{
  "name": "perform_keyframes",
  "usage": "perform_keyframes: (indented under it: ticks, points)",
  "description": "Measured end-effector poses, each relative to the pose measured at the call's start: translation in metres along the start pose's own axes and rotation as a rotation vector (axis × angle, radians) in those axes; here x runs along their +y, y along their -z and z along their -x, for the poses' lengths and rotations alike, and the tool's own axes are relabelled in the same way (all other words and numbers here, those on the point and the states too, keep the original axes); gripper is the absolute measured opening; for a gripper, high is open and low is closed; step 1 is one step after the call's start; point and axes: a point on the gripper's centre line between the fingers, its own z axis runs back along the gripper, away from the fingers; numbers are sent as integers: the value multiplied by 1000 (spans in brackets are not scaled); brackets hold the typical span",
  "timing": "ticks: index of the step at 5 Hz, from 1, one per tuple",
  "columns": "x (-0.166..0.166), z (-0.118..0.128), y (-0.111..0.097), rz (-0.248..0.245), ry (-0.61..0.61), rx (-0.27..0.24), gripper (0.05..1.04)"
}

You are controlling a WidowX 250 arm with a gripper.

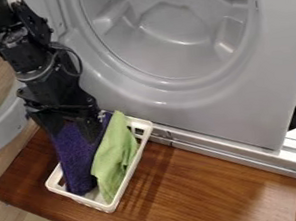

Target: Put the green cloth in the washing machine

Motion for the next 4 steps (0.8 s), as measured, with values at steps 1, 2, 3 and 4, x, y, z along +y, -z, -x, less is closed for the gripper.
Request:
perform_keyframes:
  ticks: [1, 2, 3, 4]
  points:
    - [0, 2, 4, 4, -4, 13, 1001]
    - [3, 3, 18, -2, -17, 8, 1001]
    - [7, -2, 31, 12, -54, -13, 1001]
    - [7, -10, 50, 34, -81, -25, 1001]
